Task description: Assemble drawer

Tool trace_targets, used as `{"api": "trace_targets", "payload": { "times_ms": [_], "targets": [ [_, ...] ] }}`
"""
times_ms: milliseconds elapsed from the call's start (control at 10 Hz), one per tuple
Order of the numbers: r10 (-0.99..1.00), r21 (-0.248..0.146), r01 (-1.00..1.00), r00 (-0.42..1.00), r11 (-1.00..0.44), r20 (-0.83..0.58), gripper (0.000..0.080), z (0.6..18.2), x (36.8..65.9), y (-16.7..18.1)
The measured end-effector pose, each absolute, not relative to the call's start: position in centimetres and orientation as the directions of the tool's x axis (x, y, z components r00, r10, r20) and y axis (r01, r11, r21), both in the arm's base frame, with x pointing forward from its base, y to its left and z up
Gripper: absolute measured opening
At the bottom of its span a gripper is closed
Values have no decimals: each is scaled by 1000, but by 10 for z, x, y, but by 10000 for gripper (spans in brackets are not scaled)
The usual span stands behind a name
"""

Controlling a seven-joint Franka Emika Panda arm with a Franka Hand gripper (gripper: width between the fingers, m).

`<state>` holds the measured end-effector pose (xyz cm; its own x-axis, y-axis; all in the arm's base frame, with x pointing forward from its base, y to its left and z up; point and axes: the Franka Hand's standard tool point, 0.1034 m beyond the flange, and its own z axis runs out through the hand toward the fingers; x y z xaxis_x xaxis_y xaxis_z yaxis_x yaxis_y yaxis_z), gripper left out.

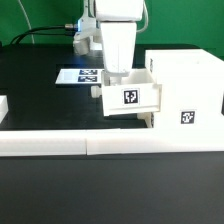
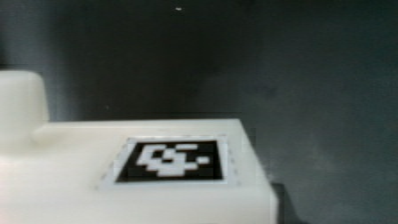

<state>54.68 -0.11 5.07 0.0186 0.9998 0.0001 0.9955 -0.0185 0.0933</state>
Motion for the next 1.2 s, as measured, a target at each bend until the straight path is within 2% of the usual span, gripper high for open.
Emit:
{"api": "trace_targets", "payload": {
  "times_ms": [300, 400, 700, 1200],
  "targets": [
    [1000, 94, 995, 19, -19, 1, 44, 50, 546, -1],
    [1000, 76, 997, 20, -20, -4, 44, 50, 545, -3],
    [1000, 64, 998, 20, -19, -7, 44, 50, 545, -3],
    [1000, 67, 997, 27, -27, -6, 44, 51, 546, 3]
  ]
}}
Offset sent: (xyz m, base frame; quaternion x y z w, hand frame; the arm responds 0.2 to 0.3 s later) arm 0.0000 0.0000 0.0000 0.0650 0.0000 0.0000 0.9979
